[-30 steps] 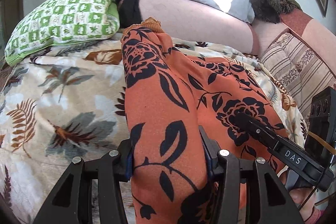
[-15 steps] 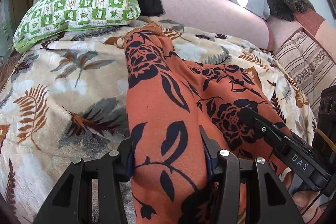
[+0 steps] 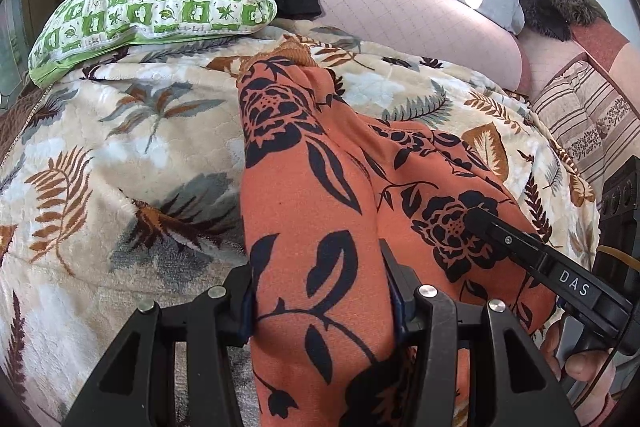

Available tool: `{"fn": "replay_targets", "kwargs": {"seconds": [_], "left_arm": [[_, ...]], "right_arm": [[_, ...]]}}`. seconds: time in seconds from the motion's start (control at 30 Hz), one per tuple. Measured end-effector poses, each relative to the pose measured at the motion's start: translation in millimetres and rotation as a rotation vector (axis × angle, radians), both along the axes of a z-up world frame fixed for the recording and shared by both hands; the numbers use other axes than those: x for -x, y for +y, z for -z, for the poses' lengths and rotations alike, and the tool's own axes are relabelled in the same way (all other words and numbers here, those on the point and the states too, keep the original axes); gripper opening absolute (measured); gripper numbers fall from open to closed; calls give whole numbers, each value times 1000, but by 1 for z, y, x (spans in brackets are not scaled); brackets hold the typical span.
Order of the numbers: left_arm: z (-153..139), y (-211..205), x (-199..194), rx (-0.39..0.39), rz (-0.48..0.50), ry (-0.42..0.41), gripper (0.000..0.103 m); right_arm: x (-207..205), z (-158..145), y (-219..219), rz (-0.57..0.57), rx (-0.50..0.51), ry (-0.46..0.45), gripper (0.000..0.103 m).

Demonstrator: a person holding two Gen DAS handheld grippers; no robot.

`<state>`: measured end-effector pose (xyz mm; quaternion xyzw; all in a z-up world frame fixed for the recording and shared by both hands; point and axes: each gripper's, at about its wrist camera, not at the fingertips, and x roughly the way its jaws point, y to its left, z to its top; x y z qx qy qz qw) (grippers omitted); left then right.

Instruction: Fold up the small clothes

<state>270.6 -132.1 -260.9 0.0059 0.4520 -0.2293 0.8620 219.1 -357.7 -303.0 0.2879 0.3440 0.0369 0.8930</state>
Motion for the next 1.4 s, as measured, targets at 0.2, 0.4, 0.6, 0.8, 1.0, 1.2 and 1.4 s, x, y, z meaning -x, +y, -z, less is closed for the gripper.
{"fn": "replay_targets", "kwargs": {"seconds": [0.2,0.4,0.6,0.8,1.0,1.2,1.4], "left_arm": [[0,-1,-1,-5,-4,3,52],[0,-1,-1,-18,-17,8,54],[-6,3,9,-114,-89,-31,63],[-33,20,28,-219,-203,-215,78],[17,12,13,-388,-178,-149,79],[-13,21,20,-249,-188,-187,78],[-69,28,51,-166,-240,-316,81]], "right_arm": [[-1,5,-6,12,-45,26,33],[3,7,-18,71,-80,50,62],[21,-19,-24,117,-8,-59,62],[42,-52,-2,-8,76,-237,46],[13,4,16,-177,29,65,44],[20,-14,14,-149,109,-6,38],[54,-54,25,-61,230,-75,52]]}}
